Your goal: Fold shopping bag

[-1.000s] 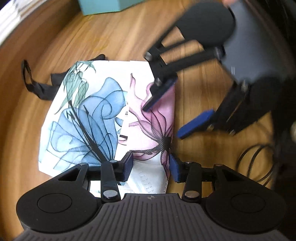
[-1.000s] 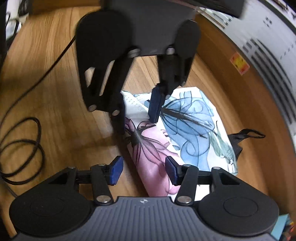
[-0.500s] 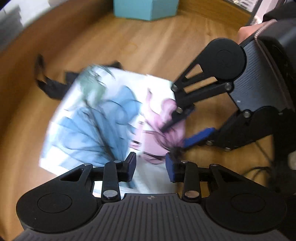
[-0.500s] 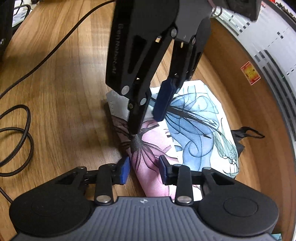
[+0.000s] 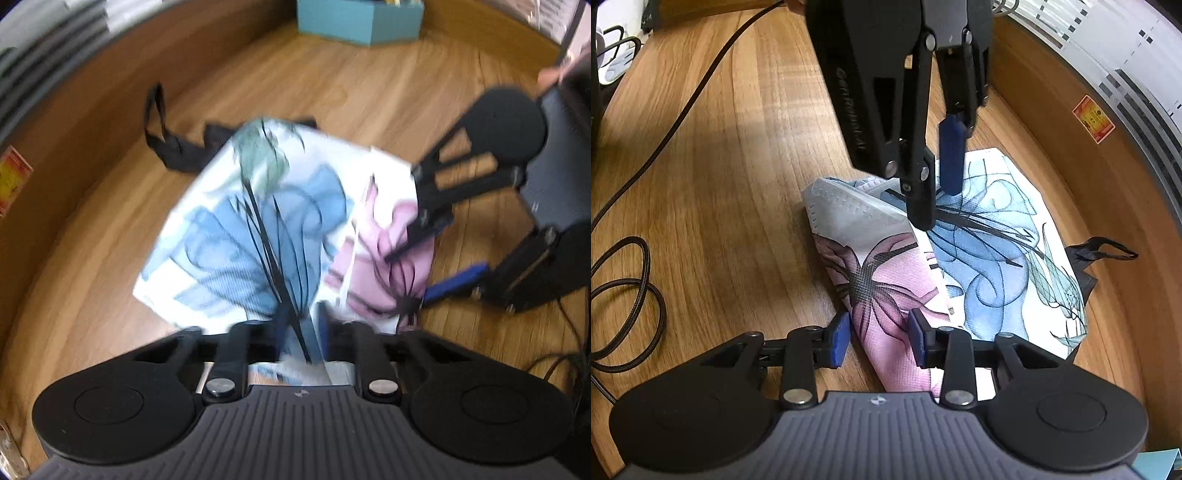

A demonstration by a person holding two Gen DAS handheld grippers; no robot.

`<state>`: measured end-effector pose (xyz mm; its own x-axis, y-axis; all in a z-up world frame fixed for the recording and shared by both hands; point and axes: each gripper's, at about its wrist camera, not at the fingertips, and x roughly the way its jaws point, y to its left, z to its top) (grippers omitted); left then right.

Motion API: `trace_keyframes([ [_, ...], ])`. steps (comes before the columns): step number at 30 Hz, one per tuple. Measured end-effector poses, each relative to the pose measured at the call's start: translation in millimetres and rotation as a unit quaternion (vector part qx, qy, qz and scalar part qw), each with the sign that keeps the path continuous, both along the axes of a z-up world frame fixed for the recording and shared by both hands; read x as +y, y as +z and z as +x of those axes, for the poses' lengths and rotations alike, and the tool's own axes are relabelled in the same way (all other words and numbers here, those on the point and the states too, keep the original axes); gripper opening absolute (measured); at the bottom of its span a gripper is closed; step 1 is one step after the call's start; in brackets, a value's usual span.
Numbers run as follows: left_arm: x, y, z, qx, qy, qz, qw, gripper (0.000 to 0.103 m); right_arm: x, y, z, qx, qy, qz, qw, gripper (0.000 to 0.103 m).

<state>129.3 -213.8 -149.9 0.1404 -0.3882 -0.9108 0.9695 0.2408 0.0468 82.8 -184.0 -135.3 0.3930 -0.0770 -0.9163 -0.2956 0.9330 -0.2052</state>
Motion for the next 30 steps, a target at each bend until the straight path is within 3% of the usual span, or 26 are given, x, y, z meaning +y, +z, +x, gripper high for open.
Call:
trace_keyframes([
  [6, 3.2, 5.7, 4.1, 0.011, 0.014, -0.016, 0.9997, 0.011, -3.6, -0.6, 4.4, 0.002, -0.009, 0.009, 1.000, 0.042],
  [11, 10.2, 19.4, 5.5, 0.051, 0.013, -0.053, 0.9972, 0.014, -7.7, -1.1, 8.2, 0.006, -0.012, 0.019, 1.000, 0.043],
  [20, 5.5, 0.6, 4.7, 0.044, 0.014, -0.015, 0.9988, 0.019, -7.5, -0.7, 8.6, 0.006, -0.013, 0.025, 1.000, 0.045],
  [24, 0.9, -5.4, 3.6, 0.039, 0.017, -0.003, 0.9991, 0.018, -6.9, 0.0, 10.1, -0.001, -0.019, 0.022, 1.000, 0.052],
  [27, -2.4, -6.9, 3.1, 0.038, 0.025, 0.005, 0.9990, 0.018, -2.1, -0.6, 5.4, -0.021, -0.016, -0.022, 0.999, 0.059],
  [30, -6.3, -8.0, 11.6, 0.062, 0.047, 0.016, 0.9969, 0.018, 3.0, -1.7, -7.3, -0.028, -0.008, -0.060, 0.998, 0.060],
])
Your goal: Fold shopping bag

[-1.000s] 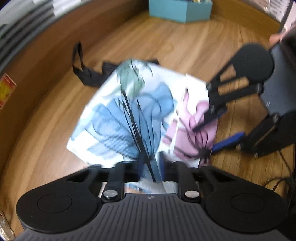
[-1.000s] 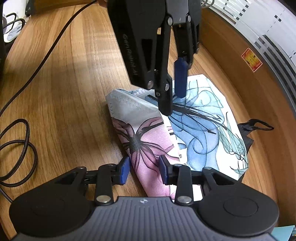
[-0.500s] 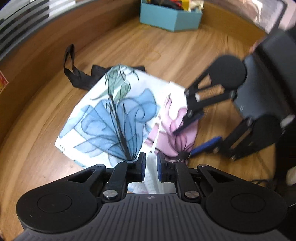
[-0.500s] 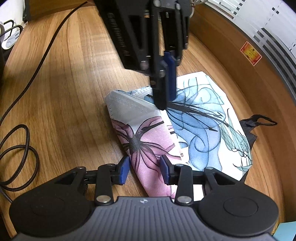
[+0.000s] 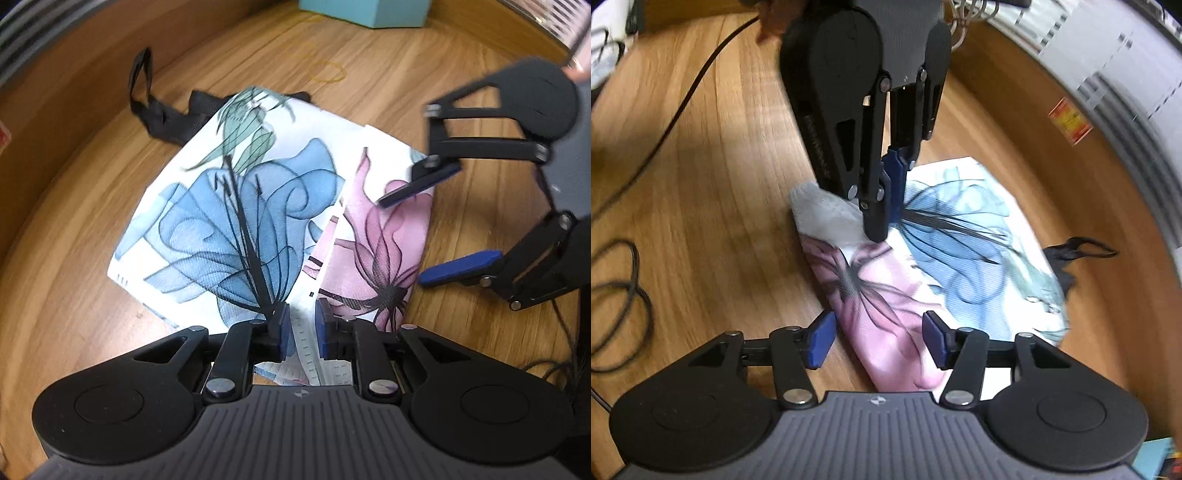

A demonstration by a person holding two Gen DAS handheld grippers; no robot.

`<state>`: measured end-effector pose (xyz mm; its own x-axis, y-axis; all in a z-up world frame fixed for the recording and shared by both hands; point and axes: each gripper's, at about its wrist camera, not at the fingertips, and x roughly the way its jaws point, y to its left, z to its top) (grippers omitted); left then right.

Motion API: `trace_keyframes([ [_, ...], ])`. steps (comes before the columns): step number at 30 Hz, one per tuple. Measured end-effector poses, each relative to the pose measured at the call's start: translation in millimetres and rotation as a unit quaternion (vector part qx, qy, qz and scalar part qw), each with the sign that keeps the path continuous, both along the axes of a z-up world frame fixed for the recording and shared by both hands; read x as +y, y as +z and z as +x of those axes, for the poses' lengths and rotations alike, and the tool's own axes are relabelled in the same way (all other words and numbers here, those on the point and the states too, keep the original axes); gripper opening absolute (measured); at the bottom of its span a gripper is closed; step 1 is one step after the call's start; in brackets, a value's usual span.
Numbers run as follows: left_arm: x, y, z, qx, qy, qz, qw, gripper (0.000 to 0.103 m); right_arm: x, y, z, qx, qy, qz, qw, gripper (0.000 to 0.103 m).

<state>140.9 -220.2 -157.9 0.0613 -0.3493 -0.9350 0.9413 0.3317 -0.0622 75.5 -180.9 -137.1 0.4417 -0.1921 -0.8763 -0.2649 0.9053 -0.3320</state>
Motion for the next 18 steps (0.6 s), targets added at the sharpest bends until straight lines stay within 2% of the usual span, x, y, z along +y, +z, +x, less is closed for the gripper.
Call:
trace_keyframes([
  [9, -7.2, 0.3, 14.3, 0.039, 0.009, 0.019, 0.9990, 0.018, 1.8, -12.0, -21.0, 0.001, 0.019, -0.097, 0.995, 0.062],
  [12, -7.7, 0.9, 14.2, 0.039, 0.009, 0.021, 0.9990, 0.018, 5.5, -12.4, -22.1, -0.005, 0.030, -0.114, 0.993, 0.066],
  [18, -9.8, 3.1, 16.9, 0.045, 0.008, 0.025, 0.9986, 0.018, 17.7, -16.0, -15.9, -0.019, 0.076, -0.142, 0.987, 0.066],
])
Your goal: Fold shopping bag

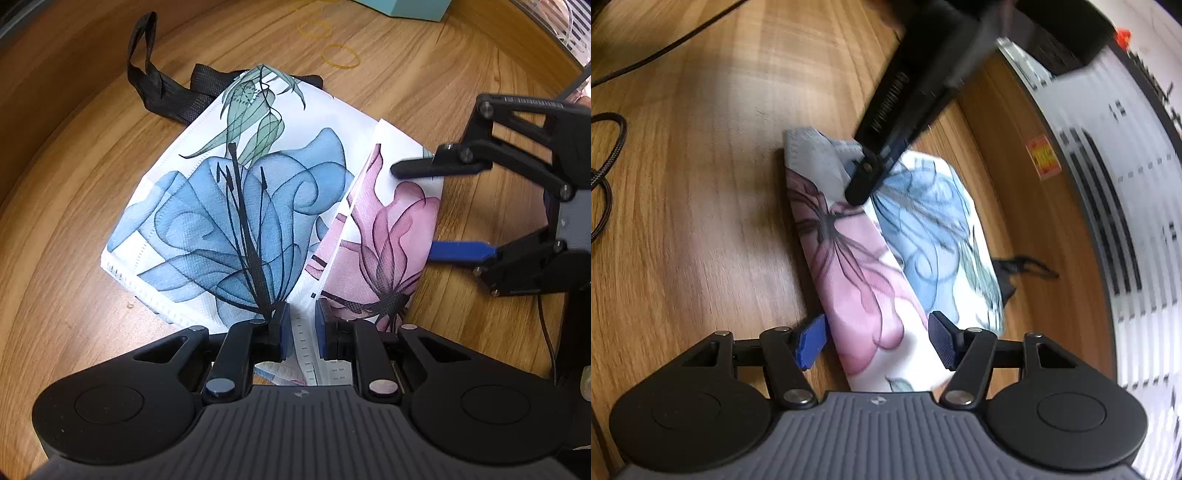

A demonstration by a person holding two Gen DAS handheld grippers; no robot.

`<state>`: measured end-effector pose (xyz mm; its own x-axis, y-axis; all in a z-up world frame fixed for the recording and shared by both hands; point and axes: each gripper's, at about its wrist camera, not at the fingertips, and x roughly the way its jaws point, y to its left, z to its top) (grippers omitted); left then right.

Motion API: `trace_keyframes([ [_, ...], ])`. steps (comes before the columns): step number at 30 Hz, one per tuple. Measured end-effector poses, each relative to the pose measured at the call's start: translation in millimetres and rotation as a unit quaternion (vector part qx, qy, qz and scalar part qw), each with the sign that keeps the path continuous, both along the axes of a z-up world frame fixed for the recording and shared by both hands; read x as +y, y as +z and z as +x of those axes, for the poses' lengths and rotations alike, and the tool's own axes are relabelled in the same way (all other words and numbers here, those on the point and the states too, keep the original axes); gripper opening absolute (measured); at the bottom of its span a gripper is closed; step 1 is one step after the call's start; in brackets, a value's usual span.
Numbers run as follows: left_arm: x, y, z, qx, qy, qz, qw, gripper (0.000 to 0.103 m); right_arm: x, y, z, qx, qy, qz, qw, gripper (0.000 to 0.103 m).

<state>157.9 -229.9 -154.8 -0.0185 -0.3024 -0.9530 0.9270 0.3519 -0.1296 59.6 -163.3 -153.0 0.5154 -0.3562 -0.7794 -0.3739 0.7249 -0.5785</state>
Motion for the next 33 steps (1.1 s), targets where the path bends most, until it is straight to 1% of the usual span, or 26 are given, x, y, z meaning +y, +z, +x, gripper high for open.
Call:
trace_keyframes([
  [2, -0.7, 1.1, 0.0, -0.001, 0.000, 0.001, 1.0000, 0.018, 5.3, -0.7, 3.8, -0.003, 0.017, -0.003, 1.000, 0.066],
  [5, -1.4, 3.1, -0.3, -0.002, 0.001, 0.001, 1.0000, 0.018, 10.6, -1.3, 9.2, -0.005, 0.039, -0.002, 0.999, 0.063],
  [8, -1.3, 4.1, 0.7, -0.001, 0.004, 0.000, 1.0000, 0.018, 11.8, -0.2, 14.4, -0.003, 0.050, 0.008, 0.999, 0.056],
  [10, -1.7, 5.3, 1.5, -0.003, 0.006, 0.001, 1.0000, 0.018, 11.6, 0.2, 17.6, 0.002, 0.058, 0.016, 0.998, 0.045],
  [11, -1.9, 5.6, 1.4, -0.005, 0.006, 0.001, 1.0000, 0.018, 12.0, 0.0, 18.1, 0.002, 0.060, 0.017, 0.998, 0.042],
  [12, -2.6, 6.1, 1.0, -0.010, 0.005, 0.003, 0.9999, 0.018, 13.4, -1.0, 18.3, 0.004, 0.066, 0.016, 0.998, 0.033],
  [13, -3.1, 6.4, 0.7, -0.013, 0.004, 0.003, 0.9999, 0.017, 14.5, -1.7, 19.0, 0.006, 0.066, 0.019, 0.998, 0.021],
  [15, -3.0, 6.8, 0.1, -0.017, 0.004, 0.002, 0.9999, 0.017, 16.5, -3.1, 20.7, 0.011, 0.065, 0.025, 0.998, 0.021],
  [17, -1.3, 8.8, -2.3, -0.027, -0.003, -0.006, 0.9996, 0.017, 12.0, 1.5, 25.7, 0.016, 0.045, 0.048, 0.998, 0.021],
  [19, 3.0, 14.7, -10.0, -0.057, -0.022, -0.025, 0.9978, 0.018, 6.2, 6.7, 31.6, 0.023, 0.025, 0.074, 0.997, 0.022],
  [20, 6.4, 19.5, -15.2, -0.080, -0.032, -0.035, 0.9957, 0.018, 2.1, 10.0, 35.2, 0.028, 0.014, 0.092, 0.995, 0.023],
  [21, 9.6, 24.0, -20.1, -0.100, -0.039, -0.039, 0.9934, 0.019, 0.5, 11.3, 36.5, 0.031, 0.010, 0.099, 0.995, 0.023],
  [23, 15.5, 31.7, -28.0, -0.128, -0.045, -0.041, 0.9899, 0.023, -3.3, 14.0, 39.6, 0.033, 0.002, 0.114, 0.993, 0.023],
  [24, 21.0, 36.9, -32.7, -0.130, -0.047, -0.047, 0.9893, 0.024, -5.8, 15.8, 41.7, 0.034, -0.004, 0.125, 0.992, 0.023],
  [26, 27.5, 42.8, -39.5, -0.130, -0.053, -0.056, 0.9885, 0.035, -8.5, 19.4, 43.7, 0.035, -0.013, 0.140, 0.989, 0.023],
  [28, 32.5, 47.3, -46.9, -0.133, -0.066, -0.062, 0.9869, 0.037, -10.1, 20.0, 45.7, 0.035, -0.018, 0.150, 0.988, 0.023],
  [31, 40.4, 53.6, -62.5, -0.151, -0.104, -0.067, 0.9808, 0.039, -10.5, 24.2, 44.0, 0.038, -0.031, 0.170, 0.984, 0.023],
  [33, 41.3, 49.4, -80.8, -0.178, -0.151, -0.053, 0.9710, 0.039, -10.4, 27.2, 45.3, 0.039, -0.039, 0.183, 0.981, 0.023],
])
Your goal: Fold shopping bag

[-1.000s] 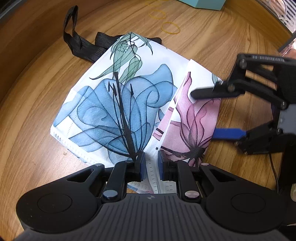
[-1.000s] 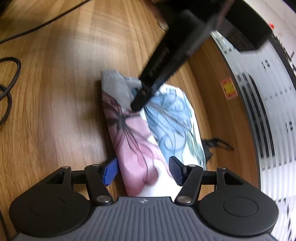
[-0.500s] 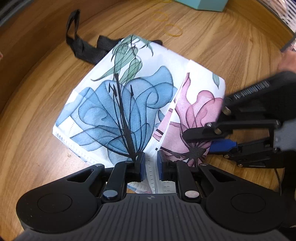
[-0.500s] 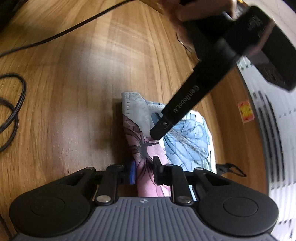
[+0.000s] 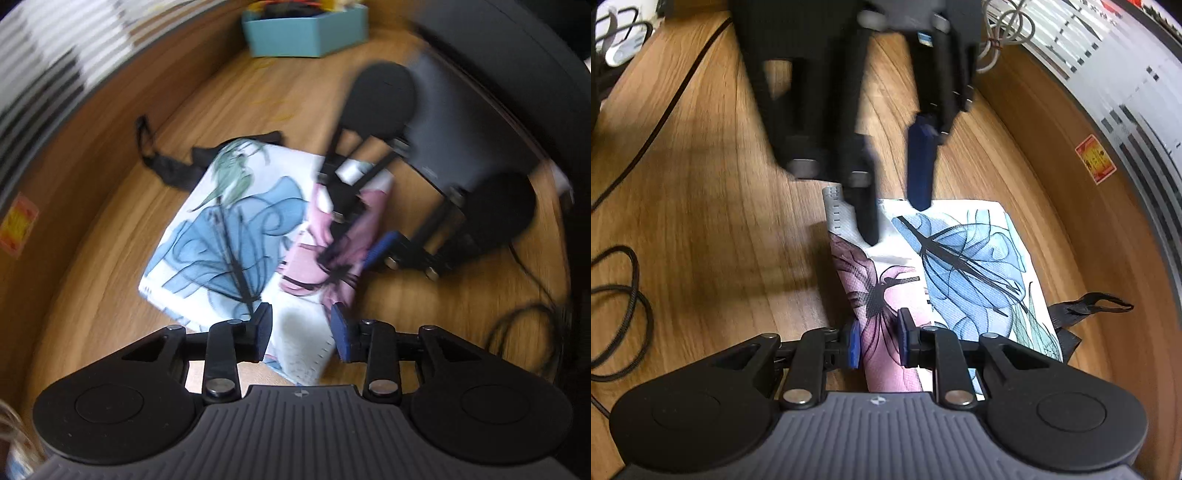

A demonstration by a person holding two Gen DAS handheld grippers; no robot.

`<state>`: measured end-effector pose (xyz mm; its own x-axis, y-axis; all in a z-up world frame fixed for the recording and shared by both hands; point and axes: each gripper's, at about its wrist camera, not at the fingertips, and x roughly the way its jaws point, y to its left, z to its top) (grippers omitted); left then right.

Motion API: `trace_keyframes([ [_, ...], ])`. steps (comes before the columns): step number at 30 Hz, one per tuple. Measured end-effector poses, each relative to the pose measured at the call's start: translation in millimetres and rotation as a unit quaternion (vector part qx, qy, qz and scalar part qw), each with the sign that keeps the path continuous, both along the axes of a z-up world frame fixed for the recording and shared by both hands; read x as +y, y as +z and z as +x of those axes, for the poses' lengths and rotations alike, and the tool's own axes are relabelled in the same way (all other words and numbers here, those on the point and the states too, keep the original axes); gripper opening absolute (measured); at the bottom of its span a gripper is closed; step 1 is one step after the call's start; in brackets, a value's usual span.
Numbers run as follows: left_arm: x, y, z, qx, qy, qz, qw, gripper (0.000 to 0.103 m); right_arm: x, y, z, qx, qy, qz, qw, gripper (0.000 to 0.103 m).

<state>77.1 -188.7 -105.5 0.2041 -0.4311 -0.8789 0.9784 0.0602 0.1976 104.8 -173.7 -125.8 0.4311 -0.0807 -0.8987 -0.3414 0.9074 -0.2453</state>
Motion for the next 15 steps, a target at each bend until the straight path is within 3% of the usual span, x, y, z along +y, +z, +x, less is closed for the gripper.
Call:
trace_keyframes([
  [9, 5.6, -15.1, -24.3, -0.064, -0.077, 0.045, 0.9940, 0.044, -5.4, 12.0, 10.0, 0.014, -0.044, 0.075, 0.996, 0.025],
  [15, 18.3, -23.9, -41.7, -0.113, -0.142, 0.064, 0.9813, 0.036, -12.3, 16.7, 12.4, 0.018, -0.094, 0.143, 0.985, 0.025],
])
